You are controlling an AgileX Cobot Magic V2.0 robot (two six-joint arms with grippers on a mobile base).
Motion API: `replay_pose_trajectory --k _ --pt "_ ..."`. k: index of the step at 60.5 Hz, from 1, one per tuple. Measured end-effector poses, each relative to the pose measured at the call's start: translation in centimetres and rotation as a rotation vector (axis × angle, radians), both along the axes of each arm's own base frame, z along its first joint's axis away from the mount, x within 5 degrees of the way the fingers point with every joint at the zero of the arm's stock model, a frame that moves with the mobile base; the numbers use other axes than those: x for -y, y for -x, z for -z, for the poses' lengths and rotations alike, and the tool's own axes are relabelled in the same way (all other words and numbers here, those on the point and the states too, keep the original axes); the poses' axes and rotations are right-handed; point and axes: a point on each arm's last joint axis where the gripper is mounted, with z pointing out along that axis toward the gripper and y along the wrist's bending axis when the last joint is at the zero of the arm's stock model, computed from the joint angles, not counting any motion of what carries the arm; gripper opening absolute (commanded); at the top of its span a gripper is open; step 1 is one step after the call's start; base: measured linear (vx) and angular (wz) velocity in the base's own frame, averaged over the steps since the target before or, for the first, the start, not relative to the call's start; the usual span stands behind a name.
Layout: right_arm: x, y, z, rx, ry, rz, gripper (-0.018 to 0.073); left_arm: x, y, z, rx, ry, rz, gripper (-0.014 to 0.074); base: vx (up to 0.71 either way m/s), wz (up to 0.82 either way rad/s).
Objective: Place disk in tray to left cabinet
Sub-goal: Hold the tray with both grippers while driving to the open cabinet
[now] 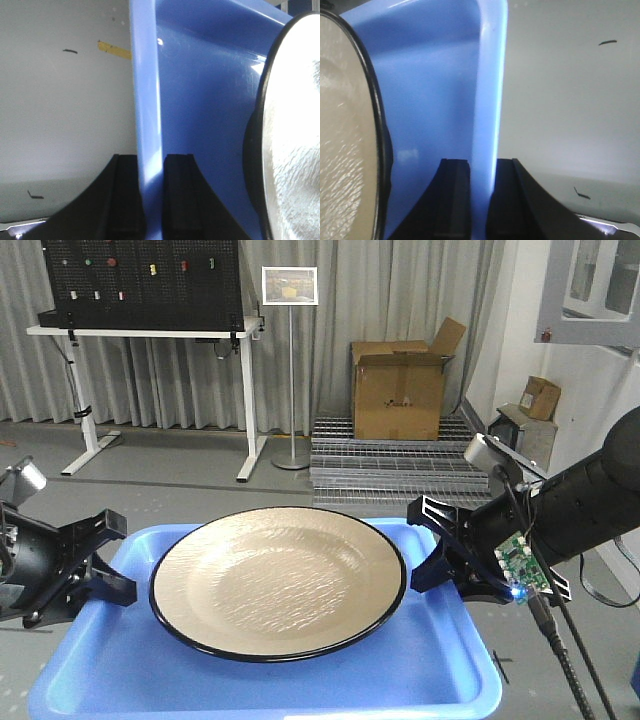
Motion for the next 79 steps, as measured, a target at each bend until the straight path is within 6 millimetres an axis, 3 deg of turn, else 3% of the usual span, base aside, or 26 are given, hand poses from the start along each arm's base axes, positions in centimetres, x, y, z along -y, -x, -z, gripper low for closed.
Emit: replay_pose_trajectory --k 79 --pt "0.00 0.07 0.04 -0.007 0.002 -0.004 -0.0006 0.00 0.00 0.00 0.000 0.000 0.000 0.0000 0.68 -0.03"
